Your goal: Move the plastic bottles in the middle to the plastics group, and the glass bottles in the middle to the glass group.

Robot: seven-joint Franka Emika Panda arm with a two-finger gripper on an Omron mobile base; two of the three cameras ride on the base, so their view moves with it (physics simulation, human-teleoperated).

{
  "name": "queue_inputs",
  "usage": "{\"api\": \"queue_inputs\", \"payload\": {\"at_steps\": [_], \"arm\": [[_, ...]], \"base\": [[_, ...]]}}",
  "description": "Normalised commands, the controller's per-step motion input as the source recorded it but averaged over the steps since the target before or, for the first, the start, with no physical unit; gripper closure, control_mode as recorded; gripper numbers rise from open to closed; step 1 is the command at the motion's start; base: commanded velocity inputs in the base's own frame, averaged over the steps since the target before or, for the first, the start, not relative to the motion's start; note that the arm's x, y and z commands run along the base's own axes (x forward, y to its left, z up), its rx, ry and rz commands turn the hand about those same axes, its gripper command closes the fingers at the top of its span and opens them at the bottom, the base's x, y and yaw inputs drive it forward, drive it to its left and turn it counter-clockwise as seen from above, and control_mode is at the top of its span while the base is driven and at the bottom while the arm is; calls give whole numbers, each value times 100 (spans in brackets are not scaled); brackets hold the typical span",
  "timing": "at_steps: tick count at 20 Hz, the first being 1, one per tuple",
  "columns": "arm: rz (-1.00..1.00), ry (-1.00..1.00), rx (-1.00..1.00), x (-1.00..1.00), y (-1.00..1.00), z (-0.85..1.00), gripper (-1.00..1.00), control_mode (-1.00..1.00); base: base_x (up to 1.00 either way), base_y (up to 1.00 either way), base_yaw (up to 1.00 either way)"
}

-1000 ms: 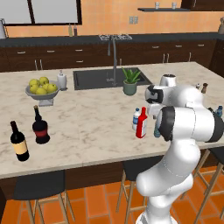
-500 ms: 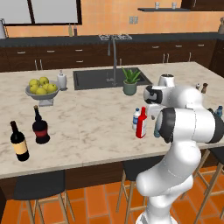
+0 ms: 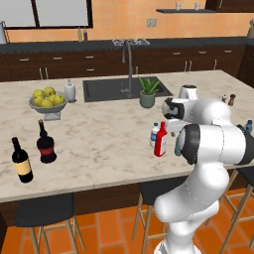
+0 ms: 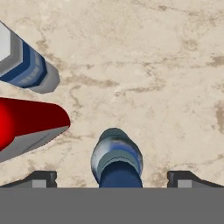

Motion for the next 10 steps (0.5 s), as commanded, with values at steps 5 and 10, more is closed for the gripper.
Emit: {"api": "queue_inputs", "payload": {"at_steps": [5,10], "arm": [[0,0,0,0,0,-8,100,-100],[0,0,0,0,0,0,100,-100]], "base": [[0,0,0],[0,0,0]]}}
